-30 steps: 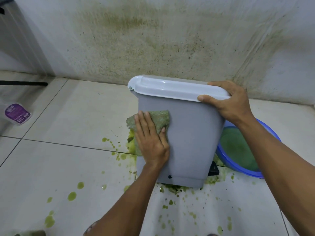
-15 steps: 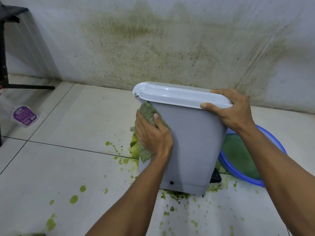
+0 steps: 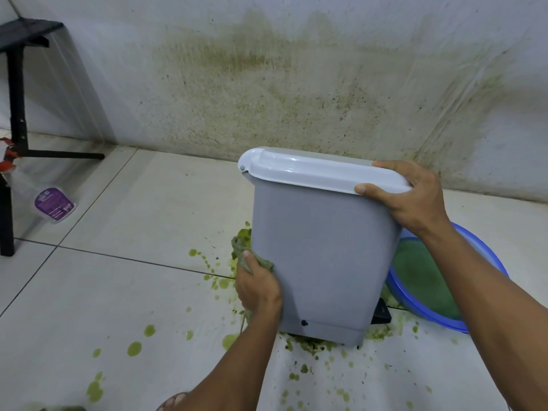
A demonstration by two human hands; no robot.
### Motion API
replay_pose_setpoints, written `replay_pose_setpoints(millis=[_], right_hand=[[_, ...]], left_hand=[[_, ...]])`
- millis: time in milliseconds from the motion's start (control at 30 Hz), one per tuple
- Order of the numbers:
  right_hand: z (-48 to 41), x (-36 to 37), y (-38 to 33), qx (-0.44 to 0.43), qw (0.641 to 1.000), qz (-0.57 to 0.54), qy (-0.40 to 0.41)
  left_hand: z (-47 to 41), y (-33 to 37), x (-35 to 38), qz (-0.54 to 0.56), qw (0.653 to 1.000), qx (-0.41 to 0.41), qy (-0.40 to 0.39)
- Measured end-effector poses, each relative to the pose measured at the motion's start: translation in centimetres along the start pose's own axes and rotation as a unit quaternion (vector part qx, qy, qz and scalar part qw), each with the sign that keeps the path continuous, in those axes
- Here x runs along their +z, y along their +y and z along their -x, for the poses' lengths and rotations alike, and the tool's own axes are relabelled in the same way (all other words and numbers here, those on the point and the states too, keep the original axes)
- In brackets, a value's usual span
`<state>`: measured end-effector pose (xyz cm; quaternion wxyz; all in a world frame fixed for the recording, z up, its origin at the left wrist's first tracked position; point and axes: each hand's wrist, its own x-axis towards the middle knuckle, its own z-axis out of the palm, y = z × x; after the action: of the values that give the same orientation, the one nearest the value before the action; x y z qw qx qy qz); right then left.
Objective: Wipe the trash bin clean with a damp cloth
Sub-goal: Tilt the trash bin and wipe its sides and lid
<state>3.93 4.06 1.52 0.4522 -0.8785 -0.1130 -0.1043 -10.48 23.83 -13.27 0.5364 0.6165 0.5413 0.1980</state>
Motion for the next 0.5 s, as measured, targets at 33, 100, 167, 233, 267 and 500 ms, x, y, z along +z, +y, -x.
replay_pose_setpoints(millis=[33, 100, 167, 233, 267, 500], right_hand=[[0.0, 0.0, 0.0, -0.002, 1.0, 0.002, 0.002], [0.1, 0.0, 0.0, -0.003, 1.0, 0.004, 0.002], [0.1, -0.1, 0.0, -0.005, 1.0, 0.004, 0.0], [0.2, -0.1, 0.0, -0.009, 1.0, 0.006, 0.002], [0.2, -0.2, 0.0, -0.011, 1.0, 0.008, 0.003], [1.2, -0.4, -0.2, -0.032, 0.999, 0.014, 0.016]], left_hand=[[-0.1, 1.5, 0.1, 0.001, 1.0, 0.002, -0.001], [-0.2, 4.4, 0.6, 0.007, 0.997, 0.071, -0.012], [0.5, 6.7, 1.1, 0.017, 0.987, 0.156, -0.024], [0.9, 7.6, 1.4, 0.02, 0.981, 0.191, -0.019], [0.6, 7.8, 1.4, 0.03, 0.983, 0.18, -0.006], [-3.1, 14.2, -0.7, 0.351, 0.935, -0.027, -0.046]])
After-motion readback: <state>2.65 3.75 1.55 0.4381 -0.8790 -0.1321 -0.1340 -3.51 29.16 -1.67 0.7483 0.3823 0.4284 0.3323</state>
